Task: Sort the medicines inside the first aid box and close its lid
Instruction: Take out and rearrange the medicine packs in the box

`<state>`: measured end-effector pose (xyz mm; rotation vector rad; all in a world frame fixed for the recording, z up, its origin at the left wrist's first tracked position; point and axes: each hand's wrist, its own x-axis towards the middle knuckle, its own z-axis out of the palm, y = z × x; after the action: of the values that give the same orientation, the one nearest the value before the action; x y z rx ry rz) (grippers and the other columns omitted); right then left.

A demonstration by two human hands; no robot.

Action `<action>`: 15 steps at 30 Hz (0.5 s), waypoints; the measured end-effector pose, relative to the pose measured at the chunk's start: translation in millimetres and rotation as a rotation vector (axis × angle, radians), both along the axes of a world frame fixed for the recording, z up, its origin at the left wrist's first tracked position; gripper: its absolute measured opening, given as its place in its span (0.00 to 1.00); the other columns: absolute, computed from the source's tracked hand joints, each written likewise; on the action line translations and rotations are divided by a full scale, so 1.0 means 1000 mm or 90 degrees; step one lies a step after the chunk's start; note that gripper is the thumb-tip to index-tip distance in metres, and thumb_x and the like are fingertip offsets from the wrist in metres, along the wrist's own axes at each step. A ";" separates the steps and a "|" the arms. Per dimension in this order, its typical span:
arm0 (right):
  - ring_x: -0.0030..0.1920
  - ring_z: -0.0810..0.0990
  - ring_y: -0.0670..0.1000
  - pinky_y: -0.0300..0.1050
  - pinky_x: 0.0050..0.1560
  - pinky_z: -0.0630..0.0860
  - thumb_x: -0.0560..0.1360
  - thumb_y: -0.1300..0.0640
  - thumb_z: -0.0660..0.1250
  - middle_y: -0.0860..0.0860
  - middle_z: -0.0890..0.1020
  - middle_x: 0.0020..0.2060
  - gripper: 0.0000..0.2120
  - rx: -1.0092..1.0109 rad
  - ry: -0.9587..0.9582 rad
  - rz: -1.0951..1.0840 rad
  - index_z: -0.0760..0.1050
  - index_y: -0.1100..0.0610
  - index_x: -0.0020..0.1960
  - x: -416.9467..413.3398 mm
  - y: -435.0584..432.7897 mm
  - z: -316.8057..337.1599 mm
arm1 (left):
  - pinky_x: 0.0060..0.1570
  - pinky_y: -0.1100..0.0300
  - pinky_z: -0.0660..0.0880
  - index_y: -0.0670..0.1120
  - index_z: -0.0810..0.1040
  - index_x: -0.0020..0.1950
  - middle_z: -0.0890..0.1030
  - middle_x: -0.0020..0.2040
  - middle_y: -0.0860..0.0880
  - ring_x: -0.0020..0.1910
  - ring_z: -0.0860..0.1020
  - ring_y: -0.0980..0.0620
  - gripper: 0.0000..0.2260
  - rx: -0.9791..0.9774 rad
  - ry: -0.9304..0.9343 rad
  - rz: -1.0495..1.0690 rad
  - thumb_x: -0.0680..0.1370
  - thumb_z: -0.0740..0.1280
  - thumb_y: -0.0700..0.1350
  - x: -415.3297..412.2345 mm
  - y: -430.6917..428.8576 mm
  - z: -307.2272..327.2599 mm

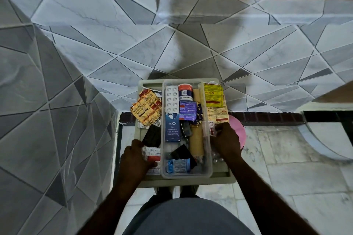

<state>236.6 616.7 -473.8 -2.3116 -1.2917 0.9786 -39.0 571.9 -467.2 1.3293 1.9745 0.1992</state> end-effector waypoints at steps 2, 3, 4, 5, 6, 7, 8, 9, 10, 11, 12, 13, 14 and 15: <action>0.47 0.81 0.54 0.46 0.45 0.74 0.67 0.50 0.76 0.50 0.82 0.45 0.18 -0.003 0.027 -0.027 0.75 0.54 0.52 0.003 0.002 0.000 | 0.43 0.54 0.79 0.45 0.73 0.57 0.81 0.52 0.44 0.47 0.80 0.46 0.27 -0.002 -0.033 0.029 0.63 0.81 0.44 -0.005 0.003 -0.001; 0.46 0.81 0.53 0.45 0.45 0.74 0.68 0.50 0.75 0.49 0.82 0.43 0.15 -0.010 0.040 -0.046 0.75 0.54 0.50 0.004 0.002 0.002 | 0.41 0.57 0.77 0.45 0.73 0.55 0.82 0.50 0.45 0.46 0.80 0.47 0.23 -0.004 -0.045 0.045 0.65 0.80 0.43 -0.008 0.005 -0.001; 0.45 0.81 0.53 0.46 0.45 0.74 0.68 0.51 0.75 0.48 0.82 0.40 0.13 -0.011 0.055 -0.061 0.77 0.55 0.48 0.006 0.003 0.003 | 0.40 0.58 0.77 0.45 0.74 0.53 0.82 0.49 0.45 0.44 0.80 0.48 0.19 -0.005 -0.054 0.061 0.67 0.78 0.42 -0.012 0.006 0.000; 0.43 0.82 0.53 0.48 0.47 0.76 0.69 0.52 0.76 0.48 0.82 0.37 0.10 -0.010 0.075 -0.075 0.78 0.55 0.45 0.008 0.003 0.004 | 0.42 0.56 0.78 0.45 0.75 0.51 0.82 0.47 0.46 0.44 0.80 0.49 0.15 -0.011 -0.064 0.080 0.69 0.77 0.42 -0.016 0.006 0.001; 0.41 0.82 0.52 0.52 0.49 0.78 0.68 0.52 0.76 0.49 0.83 0.35 0.08 -0.006 0.098 -0.086 0.79 0.54 0.42 0.012 0.003 0.004 | 0.45 0.53 0.79 0.46 0.77 0.49 0.82 0.46 0.47 0.44 0.81 0.48 0.12 -0.021 -0.084 0.104 0.69 0.76 0.42 -0.021 0.006 0.001; 0.38 0.82 0.52 0.54 0.50 0.80 0.68 0.53 0.77 0.50 0.84 0.34 0.07 -0.002 0.120 -0.098 0.80 0.54 0.39 0.015 0.004 0.008 | 0.46 0.50 0.80 0.46 0.78 0.48 0.83 0.45 0.47 0.45 0.82 0.47 0.10 -0.033 -0.119 0.132 0.70 0.76 0.41 -0.025 0.006 0.005; 0.36 0.82 0.52 0.55 0.50 0.80 0.67 0.54 0.77 0.52 0.84 0.33 0.06 0.003 0.146 -0.110 0.81 0.54 0.38 0.018 0.004 0.013 | 0.45 0.50 0.81 0.45 0.79 0.48 0.83 0.45 0.45 0.44 0.82 0.46 0.09 -0.042 -0.160 0.159 0.71 0.75 0.39 -0.029 0.007 0.009; 0.35 0.82 0.53 0.56 0.49 0.80 0.67 0.55 0.77 0.53 0.85 0.33 0.06 0.009 0.171 -0.125 0.81 0.54 0.37 0.021 0.004 0.019 | 0.42 0.52 0.81 0.43 0.80 0.49 0.84 0.46 0.42 0.43 0.83 0.45 0.08 -0.048 -0.195 0.177 0.72 0.74 0.37 -0.033 0.007 0.014; 0.36 0.82 0.54 0.56 0.47 0.81 0.68 0.56 0.77 0.55 0.85 0.34 0.05 0.014 0.195 -0.139 0.81 0.54 0.37 0.024 0.004 0.026 | 0.39 0.55 0.79 0.40 0.80 0.50 0.84 0.46 0.40 0.42 0.82 0.45 0.08 -0.047 -0.221 0.187 0.72 0.72 0.35 -0.038 0.008 0.021; 0.37 0.83 0.55 0.55 0.46 0.81 0.68 0.57 0.77 0.56 0.86 0.35 0.05 0.020 0.209 -0.150 0.81 0.55 0.38 0.027 0.004 0.034 | 0.38 0.58 0.77 0.39 0.79 0.51 0.83 0.47 0.39 0.43 0.82 0.44 0.08 -0.040 -0.238 0.192 0.73 0.71 0.35 -0.042 0.009 0.029; 0.37 0.83 0.55 0.53 0.43 0.81 0.69 0.58 0.76 0.56 0.86 0.37 0.04 0.031 0.219 -0.155 0.81 0.56 0.39 0.030 0.005 0.043 | 0.38 0.58 0.76 0.38 0.79 0.52 0.83 0.47 0.39 0.44 0.82 0.43 0.08 -0.028 -0.253 0.199 0.74 0.70 0.35 -0.045 0.011 0.038; 0.36 0.82 0.55 0.50 0.40 0.80 0.70 0.59 0.75 0.57 0.85 0.37 0.04 0.046 0.229 -0.157 0.81 0.56 0.39 0.032 0.006 0.052 | 0.39 0.58 0.76 0.39 0.79 0.52 0.83 0.47 0.40 0.46 0.81 0.43 0.08 -0.013 -0.262 0.205 0.74 0.69 0.35 -0.048 0.013 0.047; 0.35 0.81 0.53 0.47 0.37 0.78 0.70 0.60 0.75 0.57 0.85 0.37 0.04 0.064 0.241 -0.160 0.80 0.57 0.40 0.034 0.006 0.061 | 0.40 0.58 0.76 0.40 0.79 0.52 0.83 0.47 0.41 0.46 0.81 0.43 0.07 0.002 -0.268 0.211 0.75 0.69 0.35 -0.051 0.015 0.055; 0.33 0.80 0.51 0.45 0.35 0.76 0.71 0.60 0.74 0.57 0.85 0.37 0.03 0.081 0.254 -0.160 0.80 0.57 0.40 0.034 0.006 0.070 | 0.40 0.57 0.76 0.41 0.79 0.52 0.83 0.47 0.41 0.46 0.81 0.44 0.07 0.018 -0.273 0.212 0.75 0.69 0.35 -0.053 0.017 0.064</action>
<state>270.6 622.6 -403.6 -1.9896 -0.8562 1.1563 -91.8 588.9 -403.5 0.8732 1.8088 0.6190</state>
